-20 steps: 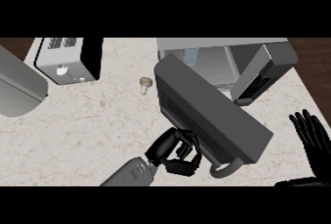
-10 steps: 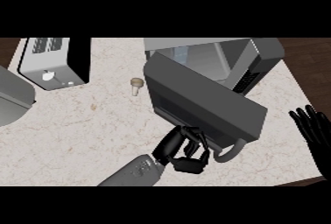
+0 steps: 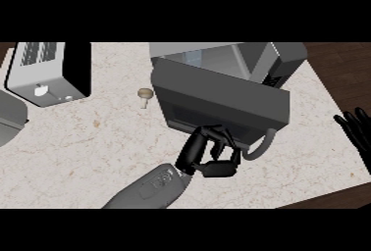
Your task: Pick up the milk, place it into the microwave and close the microwave
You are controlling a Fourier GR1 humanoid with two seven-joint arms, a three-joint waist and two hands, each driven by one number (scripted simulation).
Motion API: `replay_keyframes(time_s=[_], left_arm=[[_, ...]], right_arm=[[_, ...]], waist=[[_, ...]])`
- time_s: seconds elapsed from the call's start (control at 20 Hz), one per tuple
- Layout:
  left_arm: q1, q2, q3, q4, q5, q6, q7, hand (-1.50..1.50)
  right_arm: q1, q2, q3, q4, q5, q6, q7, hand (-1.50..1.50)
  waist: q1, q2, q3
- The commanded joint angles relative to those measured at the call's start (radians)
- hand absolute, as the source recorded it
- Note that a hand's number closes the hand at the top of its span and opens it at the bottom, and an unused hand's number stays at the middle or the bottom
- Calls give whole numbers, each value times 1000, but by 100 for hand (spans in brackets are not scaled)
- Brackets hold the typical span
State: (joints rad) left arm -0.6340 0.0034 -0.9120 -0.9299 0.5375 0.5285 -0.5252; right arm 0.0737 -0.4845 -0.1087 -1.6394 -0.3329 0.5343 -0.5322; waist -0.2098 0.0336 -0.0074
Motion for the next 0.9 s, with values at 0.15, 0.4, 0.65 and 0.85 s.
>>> replay_keyframes(time_s=[0.15, 0.4, 0.65, 0.85], left_arm=[[-98, -3, 17, 33, 127, 99, 17, -150], [-146, -3, 31, 76, 177, 163, 52, -150], [-198, -3, 94, 75, 264, 190, 19, -150], [-231, -3, 107, 91, 317, 211, 10, -150]], right_arm=[[-68, -53, -45, -14, -62, 20, 40, -150], [-140, -164, -140, -62, 97, -58, -8, 150], [-198, -196, -164, -67, 143, -95, -15, 150], [-218, -206, -162, -49, 165, -104, -13, 150]], waist=[[-31, 14, 0], [-78, 17, 0], [-65, 36, -1], [-70, 45, 2]])
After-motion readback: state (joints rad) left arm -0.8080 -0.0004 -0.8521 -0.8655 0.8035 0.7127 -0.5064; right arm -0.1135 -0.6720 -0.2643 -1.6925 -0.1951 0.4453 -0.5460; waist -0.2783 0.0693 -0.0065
